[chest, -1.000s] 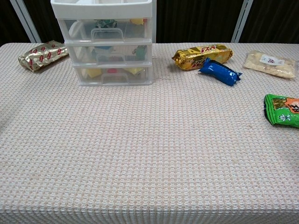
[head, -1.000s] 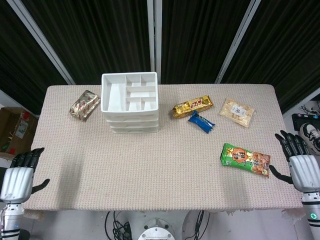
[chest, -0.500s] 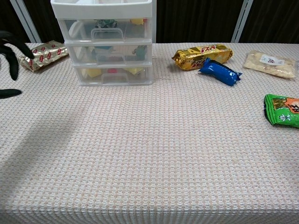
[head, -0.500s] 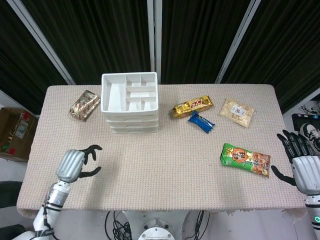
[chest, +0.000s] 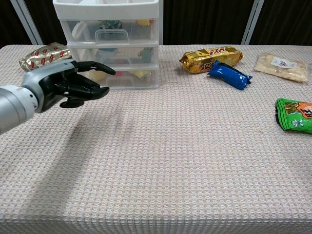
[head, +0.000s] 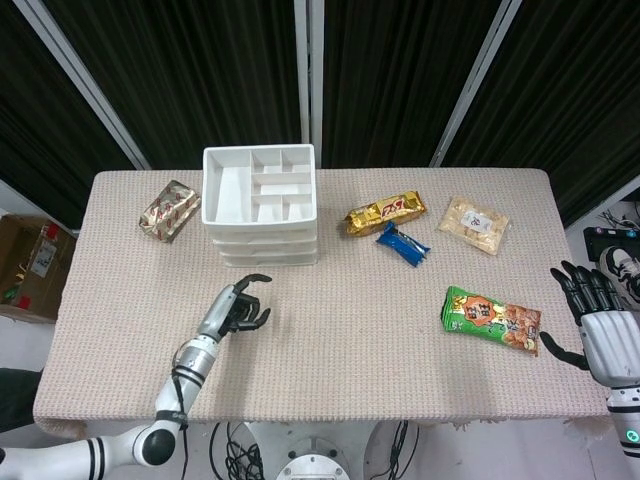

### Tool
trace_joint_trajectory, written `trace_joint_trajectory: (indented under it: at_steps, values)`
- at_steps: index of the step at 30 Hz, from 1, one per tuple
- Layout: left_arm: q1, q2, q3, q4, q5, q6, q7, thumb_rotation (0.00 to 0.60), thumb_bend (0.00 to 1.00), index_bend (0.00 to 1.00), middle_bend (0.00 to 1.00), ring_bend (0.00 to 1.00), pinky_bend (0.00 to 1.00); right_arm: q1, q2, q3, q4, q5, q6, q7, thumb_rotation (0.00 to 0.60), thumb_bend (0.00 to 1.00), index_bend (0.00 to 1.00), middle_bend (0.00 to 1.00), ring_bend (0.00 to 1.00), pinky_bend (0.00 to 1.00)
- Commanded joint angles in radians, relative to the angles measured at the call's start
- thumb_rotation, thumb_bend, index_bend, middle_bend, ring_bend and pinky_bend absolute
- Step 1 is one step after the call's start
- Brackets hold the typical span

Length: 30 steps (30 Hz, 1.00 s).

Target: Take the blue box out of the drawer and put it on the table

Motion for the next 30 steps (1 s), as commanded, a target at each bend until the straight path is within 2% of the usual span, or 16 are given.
trace_joint_trajectory:
  at_steps: [1,12,21,30]
  values:
    - [-0.031,-0.098,-0.052,0.089,-0.065,-0.025,-0.086,0.6,0.41,0.22,0.88,0.98,1.0,-0.002,0.001,-0.001,-0.001,0.0,0.001,-0.001,0.6,0.18,0.0,0.0,0.0,0.0]
    - [-0.054,-0.259,-0.131,0.217,-0.089,0.033,-0.205,0.6,0.46,0.18,0.88,0.98,1.0,-0.012,0.011,-0.004,-0.005,0.009,0.006,0.002,0.6,0.18,0.0,0.0,0.0,0.0]
    - [-0.061,-0.335,-0.169,0.287,-0.072,0.049,-0.304,0.6,0.48,0.18,0.89,0.98,1.0,-0.012,0.012,-0.004,-0.003,0.02,-0.004,0.006,0.6,0.18,0.0,0.0,0.0,0.0]
    - [-0.082,-0.381,-0.213,0.346,-0.096,0.036,-0.336,0.6,0.48,0.18,0.89,0.98,1.0,-0.015,0.017,-0.005,-0.005,0.022,-0.004,0.004,0.6,0.18,0.0,0.0,0.0,0.0]
